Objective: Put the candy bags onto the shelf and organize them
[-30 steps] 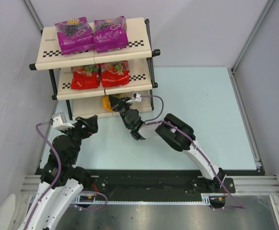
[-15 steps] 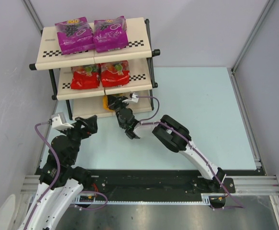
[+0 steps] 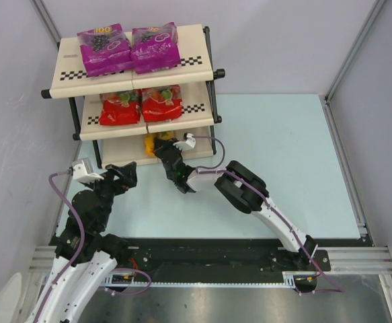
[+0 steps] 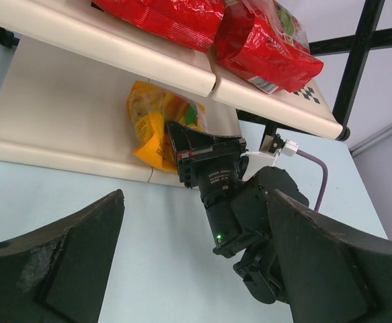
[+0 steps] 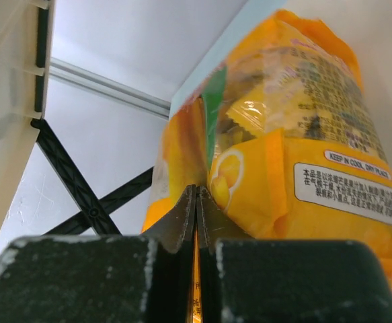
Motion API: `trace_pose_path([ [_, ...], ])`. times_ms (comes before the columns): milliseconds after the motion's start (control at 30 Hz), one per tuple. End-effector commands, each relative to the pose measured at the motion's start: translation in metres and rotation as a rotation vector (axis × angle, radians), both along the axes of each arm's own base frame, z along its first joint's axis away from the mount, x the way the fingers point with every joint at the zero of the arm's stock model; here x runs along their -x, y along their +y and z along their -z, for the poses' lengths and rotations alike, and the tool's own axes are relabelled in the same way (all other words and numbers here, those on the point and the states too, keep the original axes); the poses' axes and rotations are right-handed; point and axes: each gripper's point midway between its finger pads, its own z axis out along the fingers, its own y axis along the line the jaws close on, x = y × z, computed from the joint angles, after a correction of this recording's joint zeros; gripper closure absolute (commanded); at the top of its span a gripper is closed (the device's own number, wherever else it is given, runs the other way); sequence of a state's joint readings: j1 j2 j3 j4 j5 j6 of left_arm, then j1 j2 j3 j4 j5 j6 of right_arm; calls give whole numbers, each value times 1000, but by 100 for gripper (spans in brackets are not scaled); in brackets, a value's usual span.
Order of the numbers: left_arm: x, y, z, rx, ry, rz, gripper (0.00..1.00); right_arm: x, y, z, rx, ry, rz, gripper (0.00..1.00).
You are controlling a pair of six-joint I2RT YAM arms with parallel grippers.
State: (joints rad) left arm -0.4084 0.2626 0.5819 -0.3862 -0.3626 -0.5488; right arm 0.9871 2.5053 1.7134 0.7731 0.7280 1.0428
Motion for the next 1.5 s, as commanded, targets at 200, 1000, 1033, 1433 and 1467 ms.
trace_pose_path([
  [200, 4, 1, -17, -2, -37, 9, 8, 9, -14, 39, 36, 89, 9, 100],
  [1000, 24, 5, -40, -31, 10, 36, 1, 138, -66, -91, 10, -245, -211, 100],
  [1033, 27, 5, -36, -40, 32, 42, 0, 154, -66, -94, 39, -256, -240, 98],
  [1433, 49, 12, -12, -82, 168, 51, 0, 267, -185, -86, 588, -47, -290, 0],
  [1467, 49, 14, -10, -86, 176, 44, 0, 272, -209, -87, 613, -10, -258, 0],
])
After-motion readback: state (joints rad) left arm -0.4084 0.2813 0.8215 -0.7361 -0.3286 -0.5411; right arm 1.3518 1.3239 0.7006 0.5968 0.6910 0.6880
